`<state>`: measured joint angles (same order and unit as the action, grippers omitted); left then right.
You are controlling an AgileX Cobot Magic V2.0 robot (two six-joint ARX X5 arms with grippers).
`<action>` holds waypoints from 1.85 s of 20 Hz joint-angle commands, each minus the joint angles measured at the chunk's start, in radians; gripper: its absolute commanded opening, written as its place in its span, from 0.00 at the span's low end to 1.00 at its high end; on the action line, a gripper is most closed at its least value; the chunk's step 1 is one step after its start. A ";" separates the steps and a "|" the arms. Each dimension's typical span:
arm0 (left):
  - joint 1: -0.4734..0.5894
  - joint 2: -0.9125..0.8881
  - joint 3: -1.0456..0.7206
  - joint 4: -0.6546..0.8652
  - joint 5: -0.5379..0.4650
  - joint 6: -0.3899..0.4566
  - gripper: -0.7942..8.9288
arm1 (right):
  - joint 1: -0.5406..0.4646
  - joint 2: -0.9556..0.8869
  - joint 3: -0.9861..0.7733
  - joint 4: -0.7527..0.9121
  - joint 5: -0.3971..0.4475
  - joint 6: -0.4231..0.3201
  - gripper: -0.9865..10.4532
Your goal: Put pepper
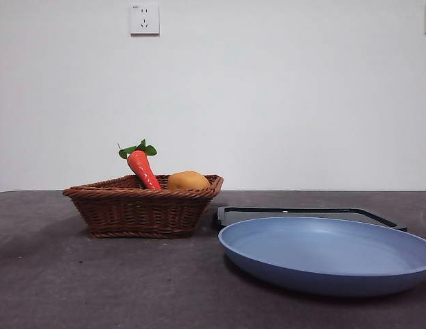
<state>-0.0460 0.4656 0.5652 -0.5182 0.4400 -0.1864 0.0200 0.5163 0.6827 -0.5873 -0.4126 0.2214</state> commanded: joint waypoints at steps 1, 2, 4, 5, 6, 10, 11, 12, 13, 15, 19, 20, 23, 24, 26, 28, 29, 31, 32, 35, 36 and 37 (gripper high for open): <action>0.002 0.050 0.066 -0.064 0.063 0.102 0.09 | 0.003 0.076 0.097 -0.132 -0.034 -0.158 0.09; 0.002 0.063 0.082 -0.088 0.082 0.117 0.09 | 0.003 0.098 0.124 -0.178 -0.035 -0.192 0.09; 0.002 0.088 0.113 -0.141 0.115 0.149 0.09 | 0.009 0.140 0.172 -0.267 -0.034 -0.253 0.09; 0.002 0.098 0.122 -0.160 0.121 0.160 0.09 | 0.014 0.157 0.190 -0.306 -0.034 -0.273 0.09; 0.002 0.105 0.132 -0.186 0.122 0.172 0.09 | 0.021 0.174 0.206 -0.343 -0.034 -0.290 0.09; 0.002 0.107 0.134 -0.203 0.122 0.183 0.09 | 0.030 0.194 0.211 -0.380 -0.033 -0.306 0.10; 0.002 0.107 0.134 -0.202 0.121 0.183 0.10 | 0.030 0.195 0.211 -0.380 -0.033 -0.306 0.10; 0.002 0.107 0.134 -0.201 0.118 0.183 0.13 | 0.030 0.195 0.211 -0.380 -0.032 -0.306 0.11; 0.002 0.107 0.134 -0.201 0.116 0.182 0.24 | 0.030 0.196 0.211 -0.379 -0.032 -0.306 0.15; 0.002 0.107 0.135 -0.201 0.111 0.182 0.44 | 0.030 0.199 0.211 -0.379 -0.030 -0.302 0.30; 0.002 0.107 0.135 -0.200 0.112 0.182 0.45 | 0.030 0.242 0.211 -0.378 -0.031 -0.287 0.35; 0.002 0.107 0.135 -0.200 0.113 0.182 0.45 | 0.030 0.260 0.211 -0.377 -0.030 -0.286 0.35; 0.002 0.107 0.135 -0.193 0.113 0.180 0.45 | 0.030 0.352 0.211 -0.335 -0.031 -0.271 0.35; 0.002 0.107 0.135 -0.189 0.113 0.180 0.45 | 0.030 0.392 0.211 -0.311 -0.030 -0.270 0.35; 0.002 0.107 0.135 -0.182 0.113 0.180 0.45 | 0.030 0.480 0.211 -0.269 -0.024 -0.269 0.35; 0.002 0.107 0.135 -0.177 0.114 0.180 0.45 | 0.030 0.595 0.211 -0.236 -0.023 -0.264 0.35; 0.002 0.107 0.135 -0.177 0.114 0.180 0.45 | 0.033 0.641 0.211 -0.224 -0.023 -0.264 0.35; 0.002 0.107 0.135 -0.177 0.114 0.180 0.45 | 0.045 0.746 0.211 -0.186 -0.023 -0.264 0.35; 0.002 0.107 0.135 -0.177 0.113 0.180 0.45 | 0.050 0.787 0.211 -0.171 -0.013 -0.264 0.35; 0.002 0.107 0.135 -0.177 0.113 0.180 0.45 | 0.064 0.908 0.211 -0.130 0.029 -0.272 0.35; 0.002 0.107 0.135 -0.177 0.113 0.180 0.45 | 0.068 0.937 0.211 -0.119 0.029 -0.273 0.35; 0.002 0.107 0.135 -0.176 0.113 0.180 0.45 | 0.069 0.965 0.211 -0.108 0.028 -0.275 0.35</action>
<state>-0.0460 0.5713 0.6865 -0.7094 0.5529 -0.0181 0.0853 1.4704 0.8768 -0.6994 -0.3882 -0.0490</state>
